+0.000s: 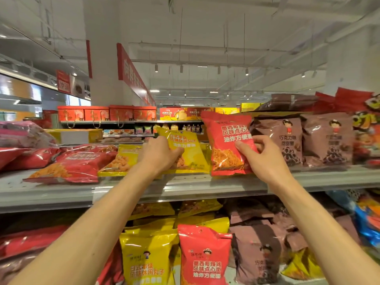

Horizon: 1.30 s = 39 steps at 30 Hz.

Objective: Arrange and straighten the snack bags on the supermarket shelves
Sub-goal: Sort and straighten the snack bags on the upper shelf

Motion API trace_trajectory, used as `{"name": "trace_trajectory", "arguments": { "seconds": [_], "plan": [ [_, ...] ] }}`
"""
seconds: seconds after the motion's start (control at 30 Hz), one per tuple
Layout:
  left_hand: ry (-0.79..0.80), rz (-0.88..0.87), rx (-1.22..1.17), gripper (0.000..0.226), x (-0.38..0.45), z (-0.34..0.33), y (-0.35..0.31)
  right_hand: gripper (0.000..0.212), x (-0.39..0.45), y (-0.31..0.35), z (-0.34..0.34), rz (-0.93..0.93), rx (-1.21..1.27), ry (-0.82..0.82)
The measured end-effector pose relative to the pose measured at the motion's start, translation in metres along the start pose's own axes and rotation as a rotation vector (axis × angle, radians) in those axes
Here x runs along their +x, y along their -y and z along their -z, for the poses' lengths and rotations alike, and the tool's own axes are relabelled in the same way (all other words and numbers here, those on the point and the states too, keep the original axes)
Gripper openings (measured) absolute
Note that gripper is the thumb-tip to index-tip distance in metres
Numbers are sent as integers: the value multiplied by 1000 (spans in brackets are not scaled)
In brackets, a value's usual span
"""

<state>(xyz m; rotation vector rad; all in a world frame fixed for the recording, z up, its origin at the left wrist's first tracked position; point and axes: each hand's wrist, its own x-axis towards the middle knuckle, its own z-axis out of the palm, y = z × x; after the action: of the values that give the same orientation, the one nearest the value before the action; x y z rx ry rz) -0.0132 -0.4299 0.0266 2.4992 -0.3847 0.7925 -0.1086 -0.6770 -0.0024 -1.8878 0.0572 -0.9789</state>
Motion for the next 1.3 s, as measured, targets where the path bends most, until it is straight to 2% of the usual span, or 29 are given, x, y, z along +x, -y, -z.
{"name": "trace_trajectory", "arguments": {
  "seconds": [0.07,0.13,0.3,0.4,0.57,0.73,0.8,0.93,1.1,1.23,1.3],
  "plan": [
    [52,13,61,58,2,-1,2,79,-2,-3,-1,9,-15,11],
    [75,16,125,61,2,1,2,69,-1,-4,-2,5,-24,17],
    [-24,-22,200,63,-4,4,1,61,-1,-5,-1,10,-16,24],
    [-69,-68,84,65,-10,5,7,59,-2,-7,0,5,16,27],
    [-114,-95,-319,38,-42,26,25,62,-7,-5,-2,18,41,32],
    [-197,-57,-530,24,-83,46,57,68,-25,7,-20,48,75,33],
    [-233,-45,-587,24,-97,54,71,69,-36,14,-31,62,72,33],
    [-286,-37,-646,22,-123,69,106,49,-62,36,-56,95,81,-6],
    [-286,-13,-692,19,-146,100,167,34,-101,68,-101,135,126,-58],
    [-258,-7,-701,16,-154,130,225,43,-132,91,-148,126,142,-87],
    [-238,-11,-697,19,-155,145,252,41,-148,105,-173,104,138,-92]
  ]
}}
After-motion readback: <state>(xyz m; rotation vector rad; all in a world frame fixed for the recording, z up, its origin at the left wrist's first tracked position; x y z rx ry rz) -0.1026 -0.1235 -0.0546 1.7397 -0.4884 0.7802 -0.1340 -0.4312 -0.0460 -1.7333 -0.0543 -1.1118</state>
